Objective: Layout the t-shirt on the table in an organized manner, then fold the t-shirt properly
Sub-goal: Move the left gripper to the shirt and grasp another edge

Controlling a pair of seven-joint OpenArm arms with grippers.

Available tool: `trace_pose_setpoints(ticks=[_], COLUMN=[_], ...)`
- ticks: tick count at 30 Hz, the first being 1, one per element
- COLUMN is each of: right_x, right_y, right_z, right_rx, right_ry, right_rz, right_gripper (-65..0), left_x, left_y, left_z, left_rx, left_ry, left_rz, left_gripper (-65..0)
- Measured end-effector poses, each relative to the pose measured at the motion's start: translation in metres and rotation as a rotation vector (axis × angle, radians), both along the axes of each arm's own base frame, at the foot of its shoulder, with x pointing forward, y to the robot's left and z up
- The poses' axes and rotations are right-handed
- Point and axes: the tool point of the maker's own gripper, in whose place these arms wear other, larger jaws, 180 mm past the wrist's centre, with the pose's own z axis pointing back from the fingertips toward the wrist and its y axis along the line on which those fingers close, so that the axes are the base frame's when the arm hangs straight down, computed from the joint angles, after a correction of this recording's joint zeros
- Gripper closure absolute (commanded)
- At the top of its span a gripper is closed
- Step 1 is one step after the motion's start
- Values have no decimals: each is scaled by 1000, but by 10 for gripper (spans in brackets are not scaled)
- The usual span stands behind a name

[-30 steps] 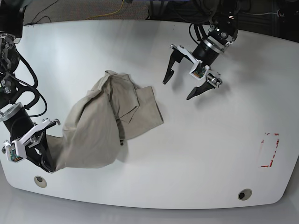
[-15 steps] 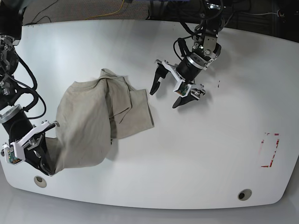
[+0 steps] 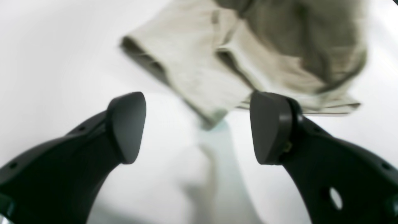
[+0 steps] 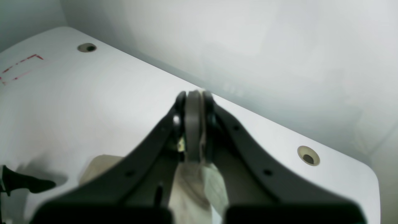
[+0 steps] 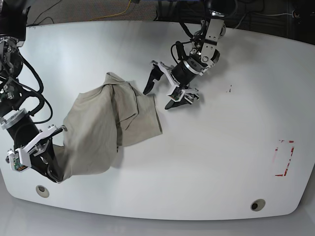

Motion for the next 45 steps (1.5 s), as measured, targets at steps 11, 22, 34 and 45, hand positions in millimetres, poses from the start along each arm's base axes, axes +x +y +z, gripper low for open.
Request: trace_pose_setpoints(ticks=[11, 22, 34, 45], right_x=[0, 0, 0, 1], right_y=[-1, -1, -1, 0], right_z=[0, 0, -1, -1], right_rx=[0, 1, 0, 15], right_ry=[1, 1, 2, -2], right_rz=[-2, -5, -3, -5], right_gripper=[0, 0, 0, 0], left_x=[7, 18, 10, 10], left_y=[4, -1, -24, -24], left_z=[-18, -23, -24, -24], left_rx=[43, 38, 44, 45], left_ry=[33, 32, 25, 25], left_rz=[-20, -35, -117, -117], left_gripper=[-484, -483, -479, -401])
